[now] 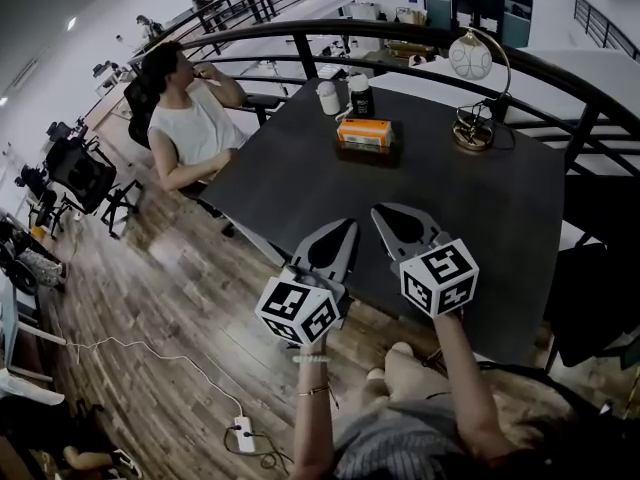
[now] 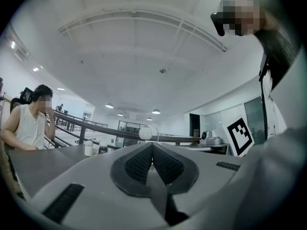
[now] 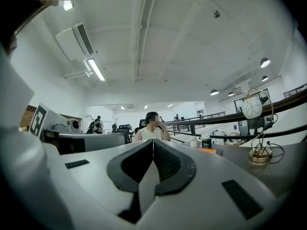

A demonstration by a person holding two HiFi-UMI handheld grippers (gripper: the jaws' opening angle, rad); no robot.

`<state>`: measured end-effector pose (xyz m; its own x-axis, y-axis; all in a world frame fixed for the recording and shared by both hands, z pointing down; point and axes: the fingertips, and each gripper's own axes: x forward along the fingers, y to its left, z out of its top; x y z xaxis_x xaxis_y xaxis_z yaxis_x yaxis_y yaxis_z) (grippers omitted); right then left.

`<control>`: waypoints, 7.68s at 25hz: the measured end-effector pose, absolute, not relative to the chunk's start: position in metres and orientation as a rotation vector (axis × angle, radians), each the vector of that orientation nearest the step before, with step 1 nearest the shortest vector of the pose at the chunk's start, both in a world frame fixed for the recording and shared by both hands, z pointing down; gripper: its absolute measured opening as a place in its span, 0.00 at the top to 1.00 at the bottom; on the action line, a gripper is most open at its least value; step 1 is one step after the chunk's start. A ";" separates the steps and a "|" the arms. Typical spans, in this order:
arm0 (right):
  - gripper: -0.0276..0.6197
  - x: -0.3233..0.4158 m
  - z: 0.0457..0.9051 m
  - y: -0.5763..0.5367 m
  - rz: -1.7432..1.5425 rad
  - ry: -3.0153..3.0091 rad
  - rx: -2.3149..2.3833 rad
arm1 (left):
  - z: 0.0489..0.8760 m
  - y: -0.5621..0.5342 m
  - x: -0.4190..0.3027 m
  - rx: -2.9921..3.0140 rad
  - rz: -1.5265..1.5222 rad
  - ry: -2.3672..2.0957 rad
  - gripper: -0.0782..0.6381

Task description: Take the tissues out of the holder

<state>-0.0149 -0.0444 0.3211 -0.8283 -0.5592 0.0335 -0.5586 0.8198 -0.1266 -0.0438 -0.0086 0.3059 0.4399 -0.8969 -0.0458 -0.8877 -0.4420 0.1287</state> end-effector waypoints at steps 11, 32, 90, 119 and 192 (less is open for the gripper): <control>0.94 -0.038 0.336 -0.097 -0.252 3.010 -0.955 | 0.322 -0.061 -0.065 2.582 -0.125 -1.549 0.88; 0.94 -0.042 0.377 -0.212 -0.461 2.980 -0.983 | 0.367 -0.181 -0.068 2.515 -0.074 -1.391 0.88; 0.78 -0.175 0.500 -0.435 -0.141 3.869 -0.939 | 0.445 -0.344 -0.190 2.514 0.191 -1.112 0.88; 0.94 -0.163 0.481 -0.428 -0.330 3.686 -1.035 | 0.411 -0.332 -0.205 2.544 0.128 -1.195 0.88; 0.94 -0.087 0.441 -0.260 -0.496 3.347 -1.080 | 0.425 -0.195 -0.144 2.561 0.175 -1.116 0.88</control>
<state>-0.0875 -0.2595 0.4411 -0.7398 -0.4939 0.4569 -0.6051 0.7853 -0.1310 -0.1442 -0.1948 0.4246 0.6839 -0.6872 0.2449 -0.7292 -0.6334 0.2588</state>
